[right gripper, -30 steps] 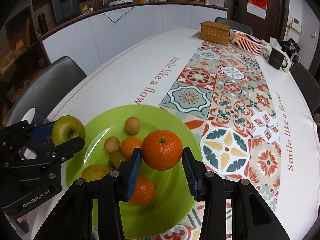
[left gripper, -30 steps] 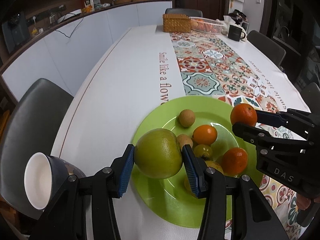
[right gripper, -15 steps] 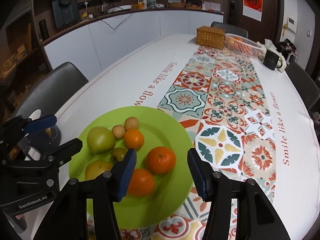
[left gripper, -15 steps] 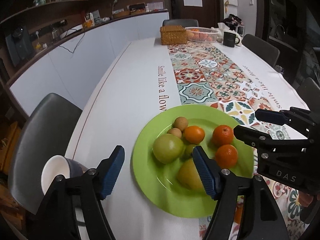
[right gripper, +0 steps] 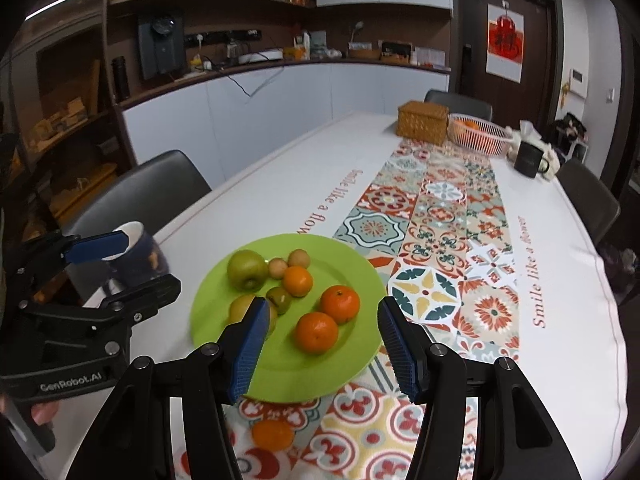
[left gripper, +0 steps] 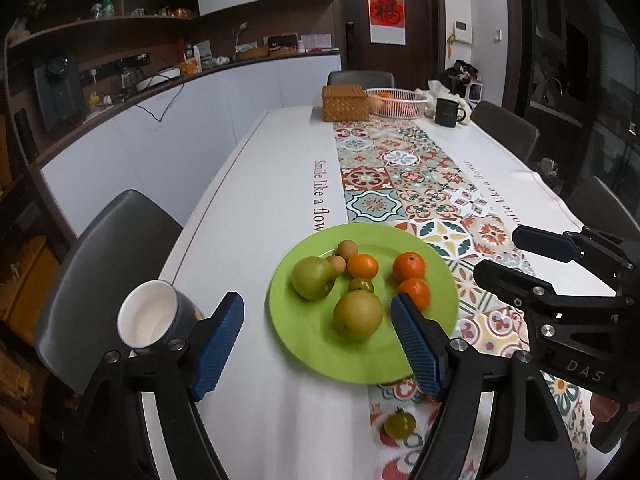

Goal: Organize fruits
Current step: 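Withdraw both open grippers from the green plate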

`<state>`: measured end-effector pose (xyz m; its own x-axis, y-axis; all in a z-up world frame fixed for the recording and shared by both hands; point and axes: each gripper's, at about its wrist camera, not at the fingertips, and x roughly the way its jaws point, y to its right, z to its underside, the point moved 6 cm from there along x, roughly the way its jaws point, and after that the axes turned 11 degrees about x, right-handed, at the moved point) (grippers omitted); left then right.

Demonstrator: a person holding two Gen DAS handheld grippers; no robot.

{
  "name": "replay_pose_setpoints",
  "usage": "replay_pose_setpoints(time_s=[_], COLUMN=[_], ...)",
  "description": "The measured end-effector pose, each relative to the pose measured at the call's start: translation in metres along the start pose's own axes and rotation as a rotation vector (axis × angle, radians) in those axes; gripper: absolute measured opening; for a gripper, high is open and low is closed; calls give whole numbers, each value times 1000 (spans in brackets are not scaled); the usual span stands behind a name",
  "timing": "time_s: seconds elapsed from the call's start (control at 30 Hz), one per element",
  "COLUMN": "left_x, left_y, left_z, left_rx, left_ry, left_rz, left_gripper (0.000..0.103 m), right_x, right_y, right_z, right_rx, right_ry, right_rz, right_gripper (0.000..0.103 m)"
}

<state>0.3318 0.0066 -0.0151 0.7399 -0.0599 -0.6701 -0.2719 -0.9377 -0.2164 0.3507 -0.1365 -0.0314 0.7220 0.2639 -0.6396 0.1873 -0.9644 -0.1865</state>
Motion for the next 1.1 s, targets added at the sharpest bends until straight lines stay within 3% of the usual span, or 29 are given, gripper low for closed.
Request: replay_pose_setpoints(time_s=[0.5, 1.1], left_x=[-70, -79], left_y=[19, 43], left_z=[30, 78], left_rx=[8, 72], left_ry=[69, 66], left_rz=[-17, 0], left_gripper=[81, 82], right_x=[-66, -75], right_y=[-17, -24], right_z=[32, 85], right_rx=[-43, -132], right_ry=[74, 16], right_rz=[-49, -59], right_gripper=[57, 57])
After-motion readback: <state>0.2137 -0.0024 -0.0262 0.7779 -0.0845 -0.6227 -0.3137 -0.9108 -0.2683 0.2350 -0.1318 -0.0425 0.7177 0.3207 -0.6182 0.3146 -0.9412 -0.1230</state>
